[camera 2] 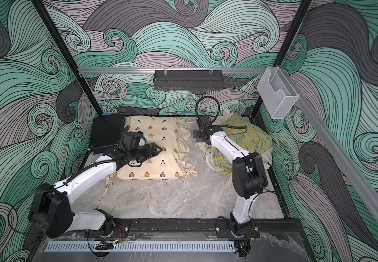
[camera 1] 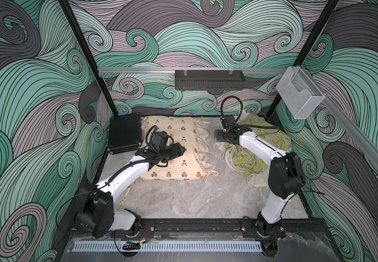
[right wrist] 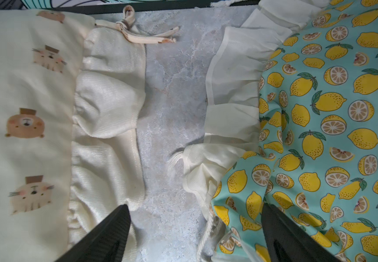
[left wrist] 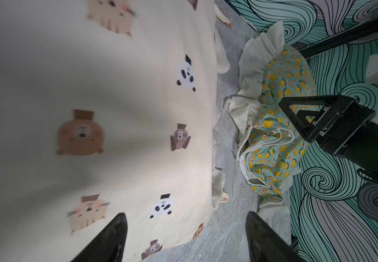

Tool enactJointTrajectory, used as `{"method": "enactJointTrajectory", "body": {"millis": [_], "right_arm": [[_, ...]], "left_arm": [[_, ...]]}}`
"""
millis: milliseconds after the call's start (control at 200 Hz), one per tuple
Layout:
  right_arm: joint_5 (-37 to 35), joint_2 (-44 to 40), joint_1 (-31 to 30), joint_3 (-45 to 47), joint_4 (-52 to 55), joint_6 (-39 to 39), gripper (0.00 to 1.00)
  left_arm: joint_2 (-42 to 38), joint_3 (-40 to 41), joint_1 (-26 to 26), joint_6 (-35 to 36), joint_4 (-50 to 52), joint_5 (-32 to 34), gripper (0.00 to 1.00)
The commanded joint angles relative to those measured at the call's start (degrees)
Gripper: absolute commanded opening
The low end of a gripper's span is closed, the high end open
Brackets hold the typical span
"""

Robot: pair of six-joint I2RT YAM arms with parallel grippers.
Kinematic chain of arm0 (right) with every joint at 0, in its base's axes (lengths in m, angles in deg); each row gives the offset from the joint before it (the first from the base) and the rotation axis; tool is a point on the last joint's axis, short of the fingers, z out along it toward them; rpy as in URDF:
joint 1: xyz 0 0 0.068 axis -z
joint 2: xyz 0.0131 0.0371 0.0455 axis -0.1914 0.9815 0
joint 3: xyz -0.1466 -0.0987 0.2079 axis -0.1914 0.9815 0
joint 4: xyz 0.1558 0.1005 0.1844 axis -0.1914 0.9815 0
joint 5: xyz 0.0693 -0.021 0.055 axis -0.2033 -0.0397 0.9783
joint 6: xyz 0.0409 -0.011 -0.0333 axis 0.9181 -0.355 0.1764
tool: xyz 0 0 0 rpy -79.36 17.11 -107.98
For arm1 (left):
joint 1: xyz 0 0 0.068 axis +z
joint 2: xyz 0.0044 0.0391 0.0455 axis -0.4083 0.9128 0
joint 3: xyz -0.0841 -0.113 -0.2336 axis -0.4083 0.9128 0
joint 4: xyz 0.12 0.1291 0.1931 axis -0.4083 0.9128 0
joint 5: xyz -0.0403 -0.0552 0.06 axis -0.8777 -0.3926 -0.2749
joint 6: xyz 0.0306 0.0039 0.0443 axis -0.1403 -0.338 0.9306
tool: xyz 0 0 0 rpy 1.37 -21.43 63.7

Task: Zip up pillowcases
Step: Place the pillowcase at the center of the board, then adjust the pillowcase at the center of the board.

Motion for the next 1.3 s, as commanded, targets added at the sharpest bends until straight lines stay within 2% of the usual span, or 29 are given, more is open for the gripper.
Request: {"method": "enactJointTrajectory", "body": {"millis": [0, 120, 240, 335, 435, 701, 981, 1036, 1186, 1296], "right_arm": [[1.02, 2.11, 2.2, -1.76, 2.47, 1.19, 0.92], [1.06, 3.06, 4.23, -0.5, 2.45, 1.57, 0.92], [4.33, 4.14, 6.06, 0.92, 2.43, 2.3, 0.91], [6.23, 4.35, 6.26, 2.66, 1.77, 2.4, 0.88], [7.79, 4.06, 6.27, 4.77, 0.32, 2.64, 0.83], [10.82, 2.25, 6.38, 9.64, -3.84, 3.11, 0.65], [12.59, -0.85, 6.31, 14.87, -7.84, 3.18, 0.45], [13.26, -1.32, 6.23, 15.29, -7.86, 2.94, 0.38], [21.29, -2.11, 5.78, 16.38, -11.71, 1.81, 0.26], [24.36, -3.41, 3.54, 17.12, -11.88, 1.15, 0.18]], "left_arm": [[6.42, -5.58, -4.14, 1.05, -3.73, -1.17, 0.8], [13.76, -11.02, -8.04, 1.29, -5.22, -2.06, 0.8], [20.85, -16.84, -10.58, 2.19, -5.03, -3.08, 0.8], [26.19, -21.15, -10.71, 3.09, -3.05, -4.77, 0.8], [28.97, -22.88, -10.7, 4.19, -0.57, -3.38, 0.8], [29.81, -20.77, -9.33, 4.64, 2.42, -0.12, 0.8], [26.22, -13.09, -4.81, 4.43, 1.41, -0.55, 0.8], [25.13, -11.93, -4.11, 4.81, 1.97, -0.57, 0.8], [21.51, -8.46, -2.5, 5.1, 2.03, -0.09, 0.81], [19.61, -7.59, -1.58, 4.93, 2.51, -0.44, 0.81]]}}
